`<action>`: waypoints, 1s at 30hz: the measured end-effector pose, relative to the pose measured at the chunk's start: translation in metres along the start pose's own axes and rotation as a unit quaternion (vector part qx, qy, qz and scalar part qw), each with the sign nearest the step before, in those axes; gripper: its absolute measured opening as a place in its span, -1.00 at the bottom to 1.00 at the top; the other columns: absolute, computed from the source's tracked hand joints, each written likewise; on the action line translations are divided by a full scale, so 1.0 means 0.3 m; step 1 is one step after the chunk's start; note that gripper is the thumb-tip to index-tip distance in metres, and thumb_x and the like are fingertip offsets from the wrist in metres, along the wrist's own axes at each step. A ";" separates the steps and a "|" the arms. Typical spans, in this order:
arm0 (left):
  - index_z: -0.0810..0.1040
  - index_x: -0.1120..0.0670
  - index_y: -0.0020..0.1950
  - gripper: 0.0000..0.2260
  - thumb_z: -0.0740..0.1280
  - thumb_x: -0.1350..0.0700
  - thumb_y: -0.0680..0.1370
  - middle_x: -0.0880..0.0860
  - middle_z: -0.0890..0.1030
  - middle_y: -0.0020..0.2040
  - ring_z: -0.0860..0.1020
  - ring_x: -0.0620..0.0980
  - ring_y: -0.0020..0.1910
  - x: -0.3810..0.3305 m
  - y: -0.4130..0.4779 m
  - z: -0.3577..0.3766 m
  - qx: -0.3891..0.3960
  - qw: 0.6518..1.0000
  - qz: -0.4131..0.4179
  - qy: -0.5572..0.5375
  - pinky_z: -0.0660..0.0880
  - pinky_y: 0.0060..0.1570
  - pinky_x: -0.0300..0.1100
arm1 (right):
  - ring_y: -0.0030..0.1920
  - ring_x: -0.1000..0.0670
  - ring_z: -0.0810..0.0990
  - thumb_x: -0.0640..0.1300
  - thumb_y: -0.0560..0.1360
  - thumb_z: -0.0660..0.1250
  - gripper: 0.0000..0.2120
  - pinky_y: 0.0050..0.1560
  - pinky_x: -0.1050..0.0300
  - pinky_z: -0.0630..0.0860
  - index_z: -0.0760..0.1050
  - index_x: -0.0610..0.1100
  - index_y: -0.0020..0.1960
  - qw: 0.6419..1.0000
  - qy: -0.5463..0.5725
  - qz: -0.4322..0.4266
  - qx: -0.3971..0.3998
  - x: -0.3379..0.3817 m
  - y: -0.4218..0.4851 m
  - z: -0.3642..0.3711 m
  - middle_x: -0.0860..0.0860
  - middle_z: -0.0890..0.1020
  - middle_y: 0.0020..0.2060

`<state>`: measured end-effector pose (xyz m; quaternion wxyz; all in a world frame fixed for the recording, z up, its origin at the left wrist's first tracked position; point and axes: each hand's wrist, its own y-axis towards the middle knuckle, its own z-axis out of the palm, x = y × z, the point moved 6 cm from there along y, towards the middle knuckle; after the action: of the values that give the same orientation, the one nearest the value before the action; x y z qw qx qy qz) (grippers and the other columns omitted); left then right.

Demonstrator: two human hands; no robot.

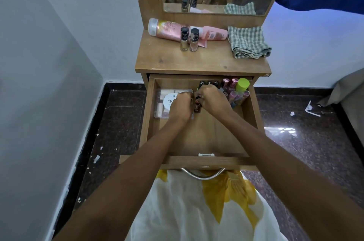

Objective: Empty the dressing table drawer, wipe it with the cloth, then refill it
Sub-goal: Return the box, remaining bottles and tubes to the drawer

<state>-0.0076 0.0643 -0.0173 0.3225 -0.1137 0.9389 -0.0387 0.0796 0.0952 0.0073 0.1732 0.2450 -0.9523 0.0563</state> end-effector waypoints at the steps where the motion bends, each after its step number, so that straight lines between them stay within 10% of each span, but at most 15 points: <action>1: 0.58 0.23 -0.01 -0.83 0.26 0.34 0.46 0.22 0.64 -0.05 0.59 0.20 -0.03 0.000 0.003 0.005 0.003 1.000 0.001 -0.006 0.48 -0.13 -0.03 | 0.18 -0.12 0.48 -0.27 0.48 0.29 -0.79 -0.02 0.06 0.44 0.56 -0.22 0.10 1.000 -0.002 -0.001 0.003 -0.002 -0.004 -0.001 -0.13 0.58 0.10; 13: 0.60 0.20 0.01 -0.85 0.31 0.31 0.47 0.20 0.65 -0.04 0.62 0.17 -0.10 -0.016 0.011 0.018 0.009 0.999 0.020 -0.043 0.56 -0.10 -0.02 | 0.09 -0.18 0.53 -0.39 0.45 0.26 -0.78 0.06 -0.03 0.48 0.58 -0.30 0.06 0.996 0.078 -0.014 -0.041 -0.054 -0.041 -0.041 -0.21 0.61 0.03; 20: 0.56 0.19 0.01 -0.83 0.34 0.33 0.43 0.18 0.64 -0.02 0.60 0.16 -0.03 -0.022 0.007 0.017 0.011 0.998 0.041 -0.044 0.54 -0.08 -0.02 | 0.01 -0.16 0.60 -0.47 0.44 0.17 -0.68 -0.08 0.24 0.41 0.57 -0.31 0.10 0.989 0.120 0.033 -0.074 -0.117 -0.008 -0.119 -0.22 0.61 0.07; 30: 0.60 0.21 0.02 -0.84 0.31 0.32 0.47 0.18 0.65 -0.01 0.60 0.16 -0.04 -0.034 0.009 0.011 0.010 0.998 0.042 -0.038 0.50 -0.08 -0.06 | 0.13 -0.16 0.52 -0.24 0.46 0.31 -0.75 0.14 -0.02 0.41 0.58 -0.17 0.13 0.997 -0.066 -0.025 -0.016 -0.061 0.010 -0.066 -0.13 0.60 0.12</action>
<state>0.0017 0.0692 -0.0143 0.3608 -0.0720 0.9294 -0.0299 0.0991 0.1099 0.0192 0.1151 0.2688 -0.9561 0.0208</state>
